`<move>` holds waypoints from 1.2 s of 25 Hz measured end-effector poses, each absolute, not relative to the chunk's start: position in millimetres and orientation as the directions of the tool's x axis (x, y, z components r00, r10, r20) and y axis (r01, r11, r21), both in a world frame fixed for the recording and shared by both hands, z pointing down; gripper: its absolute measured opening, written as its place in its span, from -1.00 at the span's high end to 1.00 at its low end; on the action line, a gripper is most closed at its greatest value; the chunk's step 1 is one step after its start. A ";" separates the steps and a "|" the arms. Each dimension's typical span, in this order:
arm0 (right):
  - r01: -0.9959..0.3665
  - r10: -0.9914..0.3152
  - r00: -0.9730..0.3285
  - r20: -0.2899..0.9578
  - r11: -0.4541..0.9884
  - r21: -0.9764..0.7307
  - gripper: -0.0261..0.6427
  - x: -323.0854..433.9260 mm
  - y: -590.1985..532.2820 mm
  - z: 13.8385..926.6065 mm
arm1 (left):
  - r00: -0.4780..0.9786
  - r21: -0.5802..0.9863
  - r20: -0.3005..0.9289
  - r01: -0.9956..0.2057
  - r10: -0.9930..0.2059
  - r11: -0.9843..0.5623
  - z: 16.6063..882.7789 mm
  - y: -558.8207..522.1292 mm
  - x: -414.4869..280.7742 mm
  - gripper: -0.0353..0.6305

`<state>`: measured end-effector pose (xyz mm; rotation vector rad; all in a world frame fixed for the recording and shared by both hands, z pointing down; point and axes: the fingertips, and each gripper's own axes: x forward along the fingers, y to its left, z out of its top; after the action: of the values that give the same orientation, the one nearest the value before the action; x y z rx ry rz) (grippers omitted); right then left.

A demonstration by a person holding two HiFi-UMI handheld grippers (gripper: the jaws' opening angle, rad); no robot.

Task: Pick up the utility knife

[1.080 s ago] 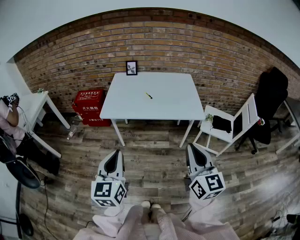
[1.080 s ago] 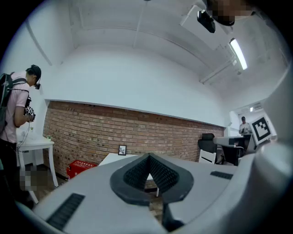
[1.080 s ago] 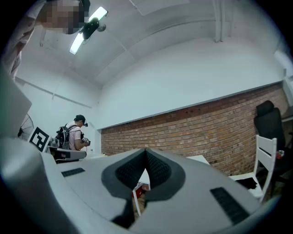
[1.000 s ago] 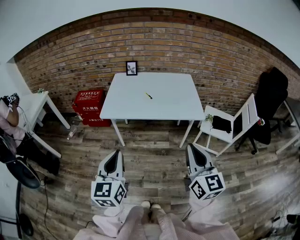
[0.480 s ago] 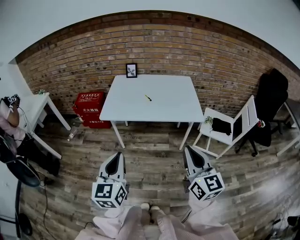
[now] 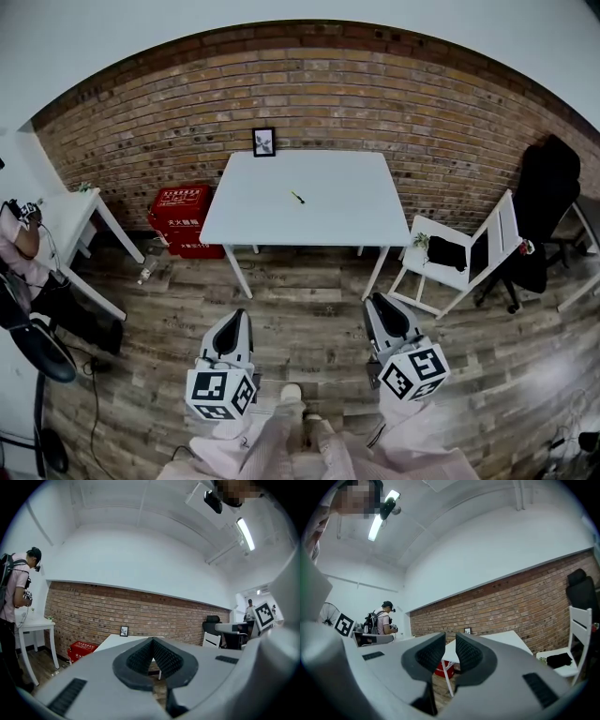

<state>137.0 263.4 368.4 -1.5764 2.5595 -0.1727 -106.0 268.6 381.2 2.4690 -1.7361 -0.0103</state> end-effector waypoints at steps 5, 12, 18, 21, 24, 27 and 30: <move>-0.880 -0.897 -0.440 -0.048 0.441 -0.180 0.66 137.9 247.5 376.1 | 0.342 0.103 0.073 -0.937 -0.937 -0.334 389.1 258.9 -110.4 0.91; -0.883 -0.901 -0.433 -0.038 0.432 -0.185 0.57 128.8 206.3 382.4 | 0.324 0.120 0.074 -0.942 -0.943 -0.314 394.9 216.4 -129.0 0.91; -0.886 -0.904 -0.427 -0.029 0.424 -0.186 0.51 123.2 156.5 384.9 | 0.325 0.130 0.078 -0.941 -0.943 -0.313 396.3 160.8 -139.7 0.91; -0.890 -0.908 -0.418 -0.024 0.415 -0.189 0.50 122.9 129.3 386.4 | 0.335 0.133 0.083 -0.937 -0.938 -0.323 398.0 131.5 -139.7 0.91; -0.893 -0.911 -0.411 -0.013 0.406 -0.194 0.47 119.1 104.8 387.9 | 0.346 0.135 0.089 -0.933 -0.934 -0.333 398.2 106.8 -142.2 0.91; -0.892 -0.913 -0.408 -0.002 0.399 -0.212 0.47 113.9 83.3 392.1 | 0.353 0.135 0.098 -0.931 -0.930 -0.339 400.3 84.4 -145.8 0.91; -0.893 -0.915 -0.404 0.007 0.393 -0.220 0.47 106.8 62.7 395.5 | 0.359 0.138 0.103 -0.929 -0.928 -0.344 403.0 62.1 -152.1 0.91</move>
<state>106.8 62.7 395.5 -1.6454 2.5236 -0.2865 -152.1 62.1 403.0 2.4421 -1.6872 0.0093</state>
